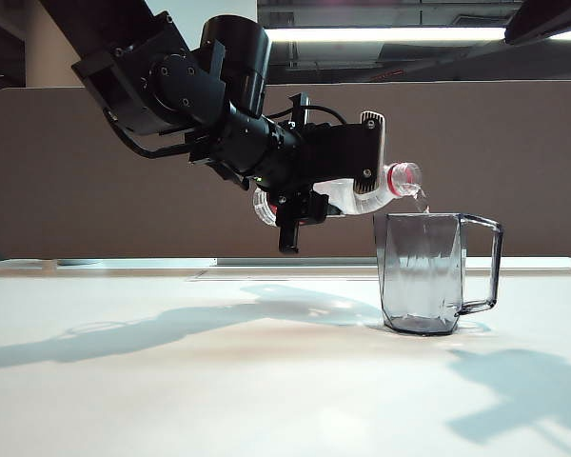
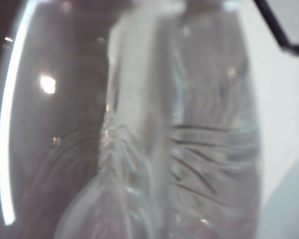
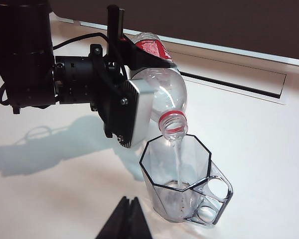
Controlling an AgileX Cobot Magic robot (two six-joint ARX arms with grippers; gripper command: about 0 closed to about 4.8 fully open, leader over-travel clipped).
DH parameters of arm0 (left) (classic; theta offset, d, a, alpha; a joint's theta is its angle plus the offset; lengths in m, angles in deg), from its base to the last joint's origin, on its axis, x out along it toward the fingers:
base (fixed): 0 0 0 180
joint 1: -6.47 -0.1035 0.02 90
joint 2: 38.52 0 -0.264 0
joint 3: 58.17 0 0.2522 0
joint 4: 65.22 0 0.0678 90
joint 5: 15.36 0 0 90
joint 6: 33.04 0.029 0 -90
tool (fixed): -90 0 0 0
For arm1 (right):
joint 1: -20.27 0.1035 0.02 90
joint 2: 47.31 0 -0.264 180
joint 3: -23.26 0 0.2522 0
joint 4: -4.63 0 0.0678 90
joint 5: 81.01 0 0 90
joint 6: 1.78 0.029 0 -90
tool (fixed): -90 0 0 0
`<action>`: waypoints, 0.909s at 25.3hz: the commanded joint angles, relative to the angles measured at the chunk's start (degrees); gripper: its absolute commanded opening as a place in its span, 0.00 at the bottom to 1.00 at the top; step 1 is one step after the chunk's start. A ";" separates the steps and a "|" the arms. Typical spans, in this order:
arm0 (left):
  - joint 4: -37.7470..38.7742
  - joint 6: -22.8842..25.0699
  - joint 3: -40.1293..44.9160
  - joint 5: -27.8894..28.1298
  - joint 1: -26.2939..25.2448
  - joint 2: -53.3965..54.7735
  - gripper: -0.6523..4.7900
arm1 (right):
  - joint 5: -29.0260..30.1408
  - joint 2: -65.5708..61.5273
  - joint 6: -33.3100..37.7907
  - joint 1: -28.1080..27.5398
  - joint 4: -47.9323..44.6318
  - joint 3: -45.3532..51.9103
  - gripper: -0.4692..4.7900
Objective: Pick up the mineral water bottle with the left hand on the table and pour water into the mug until it's half full.
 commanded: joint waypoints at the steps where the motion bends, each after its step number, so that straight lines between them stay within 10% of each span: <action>1: -3.39 0.46 -0.46 -0.22 0.15 -0.98 0.46 | -0.07 0.20 -0.20 0.02 -0.79 -0.24 0.07; 23: -6.71 0.46 -0.48 -0.22 0.13 -0.98 0.46 | -0.07 0.20 -0.20 0.02 -0.81 -0.24 0.07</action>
